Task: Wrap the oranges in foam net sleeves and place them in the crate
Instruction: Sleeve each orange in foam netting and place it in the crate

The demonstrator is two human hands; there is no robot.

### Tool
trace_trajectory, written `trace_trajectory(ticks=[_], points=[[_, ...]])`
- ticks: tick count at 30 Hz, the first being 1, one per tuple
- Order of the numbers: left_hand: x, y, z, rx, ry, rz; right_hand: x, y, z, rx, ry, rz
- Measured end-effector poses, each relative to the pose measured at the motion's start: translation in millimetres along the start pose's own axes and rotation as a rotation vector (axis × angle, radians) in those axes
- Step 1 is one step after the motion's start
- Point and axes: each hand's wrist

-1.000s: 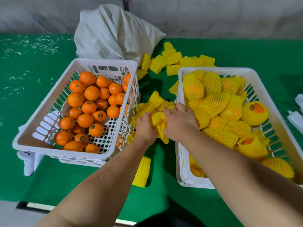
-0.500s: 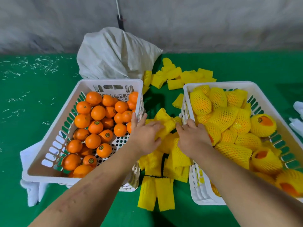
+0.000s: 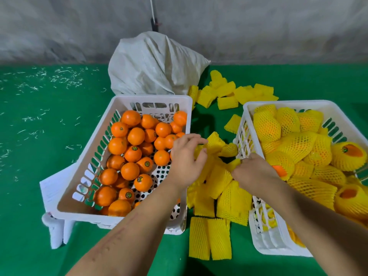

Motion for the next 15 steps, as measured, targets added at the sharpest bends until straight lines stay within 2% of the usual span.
trace_trajectory(ticks=[2,4,8,11,12,15], points=[[-20,10,-1,0.073,0.123,-0.010,2,-2,2,0.174,-0.026,-0.140],[-49,19,-1,0.071,0.292,-0.163,2,-2,6,0.335,-0.067,-0.291],[-88,21,-6,-0.292,0.490,-0.536,1,-3,7,0.470,-0.104,-0.447],[-98,15,-18,-0.428,0.591,-0.644,3,-6,11,0.580,-0.143,-0.519],[-99,12,-19,-0.462,0.636,-0.584,3,-5,13,0.606,-0.149,-0.536],[-95,-1,-18,-0.465,0.755,-0.066,5,-4,12,0.670,-0.137,-0.554]])
Point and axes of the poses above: each hand's wrist, its own z-axis away from the middle knuckle, its own y-axis out of the back of the hand, x = y × z, and after that the axes turned 9 degrees about y, right-handed
